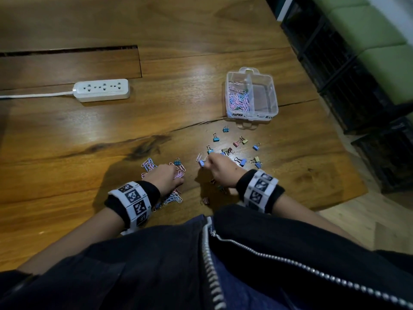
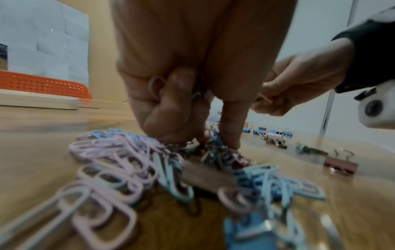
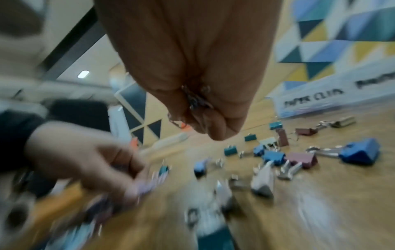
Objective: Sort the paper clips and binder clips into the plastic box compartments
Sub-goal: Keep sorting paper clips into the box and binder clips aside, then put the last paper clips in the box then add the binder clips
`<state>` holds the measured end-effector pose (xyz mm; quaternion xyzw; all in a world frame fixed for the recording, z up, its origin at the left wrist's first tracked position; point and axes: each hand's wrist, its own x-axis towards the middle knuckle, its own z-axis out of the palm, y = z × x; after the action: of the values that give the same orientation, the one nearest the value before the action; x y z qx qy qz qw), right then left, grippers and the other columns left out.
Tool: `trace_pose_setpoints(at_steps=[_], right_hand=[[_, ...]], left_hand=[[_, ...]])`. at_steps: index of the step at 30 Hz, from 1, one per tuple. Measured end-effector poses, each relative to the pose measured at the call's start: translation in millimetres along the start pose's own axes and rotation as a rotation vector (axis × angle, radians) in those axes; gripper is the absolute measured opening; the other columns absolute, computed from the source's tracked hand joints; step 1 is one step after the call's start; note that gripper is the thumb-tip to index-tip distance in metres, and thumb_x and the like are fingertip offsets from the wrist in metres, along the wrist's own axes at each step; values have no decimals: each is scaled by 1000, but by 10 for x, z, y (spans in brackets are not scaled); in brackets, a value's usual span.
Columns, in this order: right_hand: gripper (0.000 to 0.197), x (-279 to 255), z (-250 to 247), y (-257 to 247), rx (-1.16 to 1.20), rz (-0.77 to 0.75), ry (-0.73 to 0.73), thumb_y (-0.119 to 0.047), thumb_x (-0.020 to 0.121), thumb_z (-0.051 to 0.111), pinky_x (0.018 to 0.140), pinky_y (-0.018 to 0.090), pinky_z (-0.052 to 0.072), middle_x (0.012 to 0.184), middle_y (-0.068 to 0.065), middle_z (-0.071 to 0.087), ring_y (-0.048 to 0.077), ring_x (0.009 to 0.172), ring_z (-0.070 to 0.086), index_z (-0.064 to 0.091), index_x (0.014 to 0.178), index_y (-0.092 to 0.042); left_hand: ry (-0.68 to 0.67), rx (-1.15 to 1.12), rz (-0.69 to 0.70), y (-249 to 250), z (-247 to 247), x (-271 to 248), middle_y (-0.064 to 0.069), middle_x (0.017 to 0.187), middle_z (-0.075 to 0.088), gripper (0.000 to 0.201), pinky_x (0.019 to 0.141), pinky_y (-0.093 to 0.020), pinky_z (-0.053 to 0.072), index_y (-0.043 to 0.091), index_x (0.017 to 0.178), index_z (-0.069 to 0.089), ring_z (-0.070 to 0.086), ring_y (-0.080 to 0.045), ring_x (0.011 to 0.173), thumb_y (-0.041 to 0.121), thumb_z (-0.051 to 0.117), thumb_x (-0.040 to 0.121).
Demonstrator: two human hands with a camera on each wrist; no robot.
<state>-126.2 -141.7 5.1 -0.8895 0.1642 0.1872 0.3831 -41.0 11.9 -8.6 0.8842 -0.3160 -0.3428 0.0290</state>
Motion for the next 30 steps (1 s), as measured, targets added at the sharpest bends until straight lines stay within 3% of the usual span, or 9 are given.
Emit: trace_pose_setpoints(at_steps=[7,11,14,16,18,21,24,26,30], right_hand=[[28,260,-805,44,213,66,223,-19,95,38,52,17,35,69,-5,42,7,58,38,37,68,-21],[31,588,-1209,11,119,90,424,-17,96,37,50,16,30,66,-5,37,6,57,35,32,65,-21],[17,802,-1398,32,17,137,549,-17,95,41,44,12,31,68,-5,42,6,59,38,44,79,-12],[14,904,-1463,103,-58,183,548,-16,92,49,44,10,37,81,2,57,9,65,48,56,94,-5],[20,993,-1485,212,-47,244,448,-19,89,53,60,14,46,97,8,65,16,79,58,62,100,-6],[28,1018,-1487,310,64,277,397,-34,90,45,89,33,45,105,8,62,24,100,58,61,105,-15],[40,955,-1479,381,326,227,475,-34,93,39,99,39,41,124,12,56,22,107,52,55,120,-9],[34,842,-1467,409,561,185,562,-26,96,34,97,36,42,117,11,58,18,101,50,55,114,-6],[23,516,-1361,463,881,158,713,-15,98,31,68,15,48,86,-3,55,7,75,54,51,86,-14]], left_hand=[[-141,-342,24,-14,-255,31,2,69,44,28,51,-24,31,13,78,44,39,-12,57,33,38,97],[-224,-886,-17,29,-536,38,2,56,35,27,37,-16,25,13,69,39,31,-6,38,17,34,95],[-264,-1268,-16,79,-707,110,5,48,37,29,30,-13,20,14,64,37,29,-4,31,15,33,92],[-271,-1386,-10,167,-818,199,7,43,40,32,30,-13,20,16,62,37,31,-3,31,17,32,93],[-264,-1474,-40,291,-929,346,6,42,44,34,30,-13,25,15,62,38,36,-4,31,18,31,94],[-245,-1575,-101,537,-1099,587,-1,49,49,32,33,-16,42,9,66,43,47,-9,36,16,32,96],[-243,-1636,-102,886,-1248,792,-8,58,51,36,40,-21,51,5,64,45,53,-15,44,13,31,97],[-254,-1656,-94,1151,-1328,907,-10,66,47,39,45,-25,51,4,64,44,51,-17,55,13,26,98],[-223,-1637,-72,1539,-1454,1094,-11,80,48,35,60,-26,47,3,82,49,54,-16,64,27,30,98]])
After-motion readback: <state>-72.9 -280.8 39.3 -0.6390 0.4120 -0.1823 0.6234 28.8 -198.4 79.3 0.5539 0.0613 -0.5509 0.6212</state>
